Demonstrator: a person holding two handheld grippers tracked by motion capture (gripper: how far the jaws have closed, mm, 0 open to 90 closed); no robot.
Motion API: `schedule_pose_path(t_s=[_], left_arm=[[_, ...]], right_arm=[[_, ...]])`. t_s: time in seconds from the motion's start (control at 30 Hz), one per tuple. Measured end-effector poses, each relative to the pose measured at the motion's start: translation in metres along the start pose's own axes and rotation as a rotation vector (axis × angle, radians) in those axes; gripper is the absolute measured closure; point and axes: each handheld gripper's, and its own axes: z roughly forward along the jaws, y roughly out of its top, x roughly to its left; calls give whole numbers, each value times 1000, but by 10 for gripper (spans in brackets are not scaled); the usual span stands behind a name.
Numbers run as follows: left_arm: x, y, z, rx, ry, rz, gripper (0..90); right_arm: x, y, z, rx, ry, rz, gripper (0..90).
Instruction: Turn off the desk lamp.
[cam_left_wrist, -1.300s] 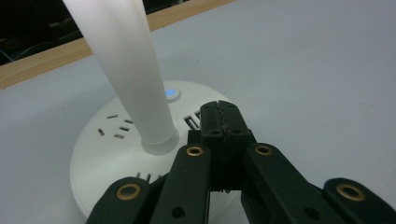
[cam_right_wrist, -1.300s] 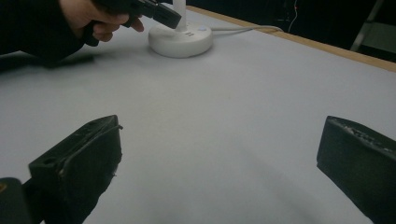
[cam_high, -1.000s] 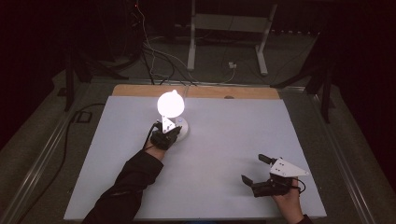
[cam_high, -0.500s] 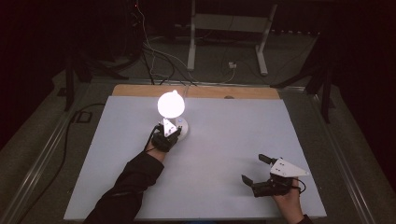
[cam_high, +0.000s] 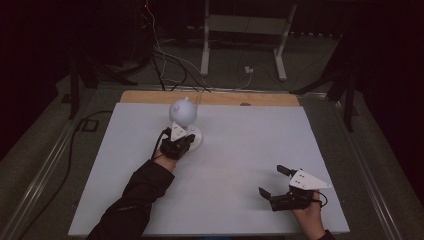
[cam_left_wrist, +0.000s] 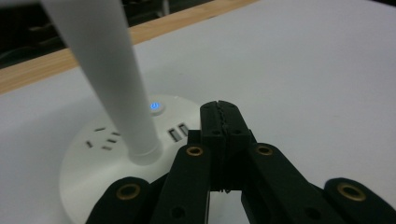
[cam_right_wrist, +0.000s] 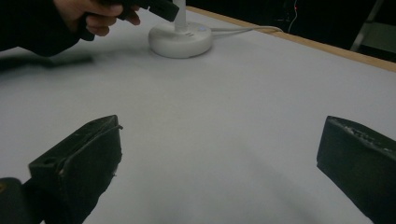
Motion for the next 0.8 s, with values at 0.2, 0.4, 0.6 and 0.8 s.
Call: schedule_pose_path(t_s=[0.2,0.4,0.6,0.8], left_arm=[[0,7,-9,4,-48,-13,847],[1,11,-20,20,-126,-44,696],[-2,12,-29,42,-187,-42,454],[-8,12,-38,55,-225,-28,229]], right_arm=[[0,0,0,-1,-1,0,0],[0,0,0,1,-2,-1,0],[0,0,1,4,-3,0,0],[0,0,0,3,-5,-4,0]])
